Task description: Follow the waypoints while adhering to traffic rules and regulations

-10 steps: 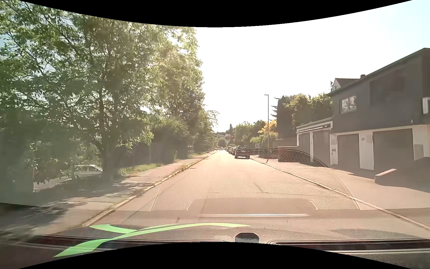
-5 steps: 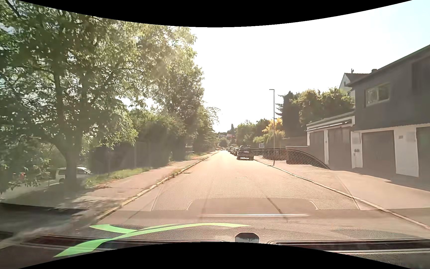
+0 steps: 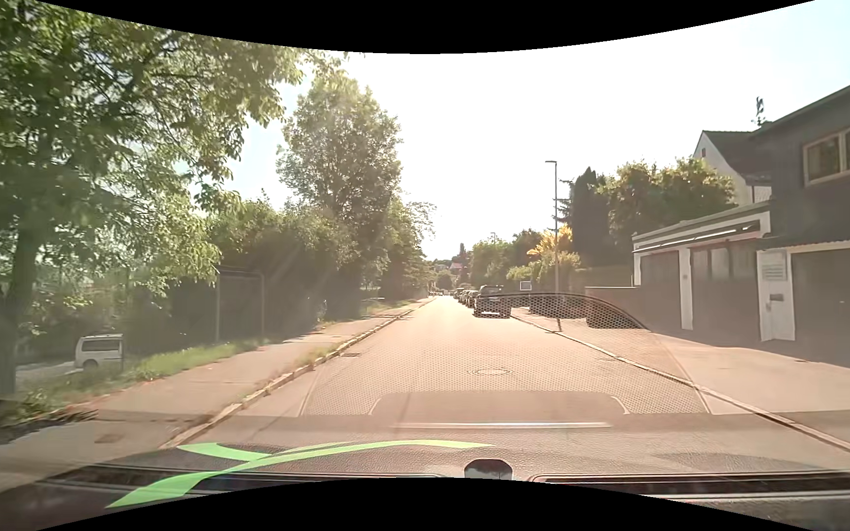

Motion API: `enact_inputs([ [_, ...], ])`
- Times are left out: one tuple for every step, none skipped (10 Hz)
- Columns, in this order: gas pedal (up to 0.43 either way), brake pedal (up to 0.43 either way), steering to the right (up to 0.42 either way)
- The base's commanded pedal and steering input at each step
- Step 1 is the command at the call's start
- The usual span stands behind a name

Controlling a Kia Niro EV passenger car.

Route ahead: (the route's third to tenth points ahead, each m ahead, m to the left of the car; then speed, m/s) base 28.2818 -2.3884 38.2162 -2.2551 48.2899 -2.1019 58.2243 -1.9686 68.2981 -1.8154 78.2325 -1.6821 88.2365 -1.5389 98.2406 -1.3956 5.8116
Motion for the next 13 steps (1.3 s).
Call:
enact_inputs([
  [0.177,0.000,-0.015],
  [0.177,0.000,-0.016],
  [0.177,0.000,-0.016],
  [0.177,0.000,-0.017],
  [0.197,0.000,-0.015],
  [0.220,0.000,-0.014],
  [0.228,0.000,-0.013],
  [0.228,0.000,-0.013],
  [0.228,0.000,-0.010],
  [0.189,0.000,-0.006],
  [0.169,0.000,-0.005],
  [0.169,0.000,-0.004],
  [0.169,0.000,-0.004],
])
